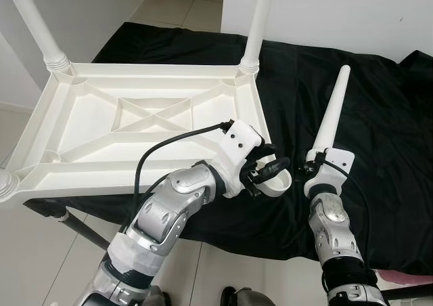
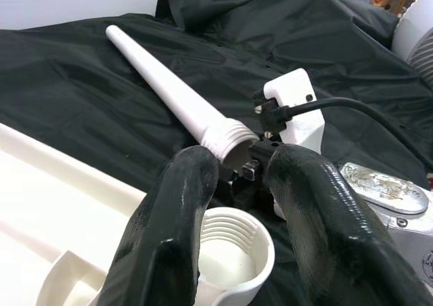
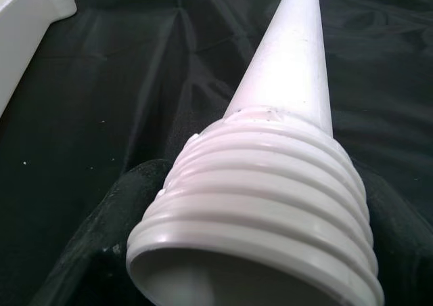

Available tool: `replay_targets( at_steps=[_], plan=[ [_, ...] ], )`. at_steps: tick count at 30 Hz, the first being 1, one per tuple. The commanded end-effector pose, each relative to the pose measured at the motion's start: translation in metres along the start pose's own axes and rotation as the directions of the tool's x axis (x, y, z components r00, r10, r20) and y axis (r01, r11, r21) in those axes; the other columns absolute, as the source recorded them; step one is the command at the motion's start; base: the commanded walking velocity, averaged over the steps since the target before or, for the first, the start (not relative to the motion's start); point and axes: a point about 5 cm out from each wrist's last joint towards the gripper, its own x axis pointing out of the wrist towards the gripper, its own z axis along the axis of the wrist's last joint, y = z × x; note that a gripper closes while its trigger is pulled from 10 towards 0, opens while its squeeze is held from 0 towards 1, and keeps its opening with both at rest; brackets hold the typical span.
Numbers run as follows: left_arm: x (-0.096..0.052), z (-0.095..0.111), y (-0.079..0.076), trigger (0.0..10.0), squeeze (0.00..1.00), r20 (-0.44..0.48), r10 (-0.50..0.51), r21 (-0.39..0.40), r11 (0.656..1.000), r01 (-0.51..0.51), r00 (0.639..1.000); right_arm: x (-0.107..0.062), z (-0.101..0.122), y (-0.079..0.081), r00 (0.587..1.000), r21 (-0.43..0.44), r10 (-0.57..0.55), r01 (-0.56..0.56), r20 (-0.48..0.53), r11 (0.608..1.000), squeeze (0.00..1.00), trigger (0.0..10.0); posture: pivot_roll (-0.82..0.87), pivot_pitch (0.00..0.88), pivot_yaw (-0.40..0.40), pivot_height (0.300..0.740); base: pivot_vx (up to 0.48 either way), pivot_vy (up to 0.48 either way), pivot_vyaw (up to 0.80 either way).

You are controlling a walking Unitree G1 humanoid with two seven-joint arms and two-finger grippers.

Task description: Building children table

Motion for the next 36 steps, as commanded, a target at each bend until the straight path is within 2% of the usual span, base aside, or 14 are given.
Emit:
replay_targets(
  at_steps=[1,7,8,9,10,12,15,17,21,25,28,29,35,36],
  plan=[
    [0.001,0.0,0.002,10.0,0.0,-0.006,0.015,0.02,1.0,-0.015,1.0,-0.002,-0.008,-0.003,0.999,-0.012,-0.02,0.019,-0.03,1.0,0.0,10.0,0.01,0.125,-0.056,0.74,0.0,0.0,0.0],
    [0.0,0.002,0.005,10.0,0.0,-0.002,0.031,0.031,0.999,-0.031,1.0,-0.002,-0.019,-0.008,0.99,-0.032,-0.123,0.12,-0.073,0.992,0.0,10.0,0.02,0.102,-0.065,0.74,0.0,0.0,0.0],
    [0.0,0.002,0.006,10.0,0.0,-0.002,0.035,0.032,0.999,-0.035,0.999,-0.001,-0.021,-0.008,0.988,-0.006,-0.122,0.122,-0.092,0.992,0.0,2.2,0.02,0.101,-0.064,0.74,0.0,0.0,0.0],
    [0.0,0.002,0.006,10.0,0.0,-0.002,0.035,0.032,0.999,-0.035,0.999,-0.001,-0.021,-0.008,0.988,-0.006,-0.122,0.122,-0.092,0.992,0.0,2.2,0.02,0.101,-0.064,0.74,0.0,0.0,0.0],
    [0.0,0.002,0.007,10.0,0.0,-0.001,0.038,0.033,0.999,-0.038,0.999,-0.001,-0.022,-0.007,0.989,0.026,-0.113,0.116,-0.099,0.993,0.0,0.0,0.02,0.101,-0.064,0.74,0.0,0.0,0.0],
    [0.001,0.001,0.007,10.0,0.0,-0.001,0.041,0.033,0.999,-0.041,0.999,-0.001,-0.019,-0.006,0.992,0.043,-0.096,0.099,-0.077,0.994,0.0,0.0,0.02,0.097,-0.059,0.74,0.0,0.0,0.0],
    [0.003,0.003,0.008,10.0,0.0,0.007,0.044,0.024,0.999,-0.044,0.999,0.0,-0.002,-0.006,0.997,0.098,-0.074,0.07,0.031,0.993,0.0,0.0,0.01,0.083,-0.053,0.74,0.0,0.0,0.0],
    [0.004,0.004,0.009,10.0,0.0,0.011,0.043,0.023,0.999,-0.043,0.999,0.001,0.01,-0.005,0.992,0.1,-0.055,0.043,0.113,0.994,0.0,0.0,0.0,0.073,-0.051,0.74,0.0,0.0,0.0],
    [0.004,0.003,0.01,10.0,0.0,0.012,0.042,0.023,0.999,-0.043,0.999,0.001,0.014,-0.004,0.989,0.096,-0.05,0.037,0.14,0.995,0.0,0.0,0.0,0.073,-0.051,0.74,0.0,0.0,0.0],
    [0.006,0.008,0.02,10.0,0.0,0.037,0.059,0.025,0.998,-0.06,0.998,0.001,0.04,0.002,0.956,0.005,0.009,-0.011,0.292,1.0,0.0,0.0,-0.01,0.038,-0.049,0.74,0.0,0.0,0.0],
    [0.006,0.008,0.021,10.0,0.0,0.038,0.06,0.026,0.998,-0.061,0.997,0.002,0.041,0.002,0.955,-0.001,0.01,-0.01,0.295,1.0,0.0,0.0,-0.01,0.035,-0.049,0.74,0.0,0.0,0.0],
    [0.005,0.008,0.024,10.0,0.0,0.037,0.068,0.033,0.997,-0.07,0.997,0.003,0.043,0.003,0.951,-0.032,0.013,-0.003,0.31,0.999,0.0,10.0,-0.02,0.017,-0.045,0.74,0.0,0.0,0.0],
    [0.003,0.009,0.037,10.0,0.0,0.035,0.107,0.008,0.994,-0.108,0.994,0.003,0.052,0.002,0.93,-0.1,0.02,0.018,0.368,0.995,0.0,10.0,-0.02,0.008,-0.039,0.74,0.0,0.0,0.0],
    [0.003,0.011,0.041,10.0,0.0,0.045,0.103,-0.017,0.995,-0.102,0.994,0.002,0.056,0.002,0.918,-0.121,0.03,0.019,0.395,0.992,0.0,10.0,-0.03,0.0,-0.031,0.74,0.0,0.0,0.0]
  ],
)
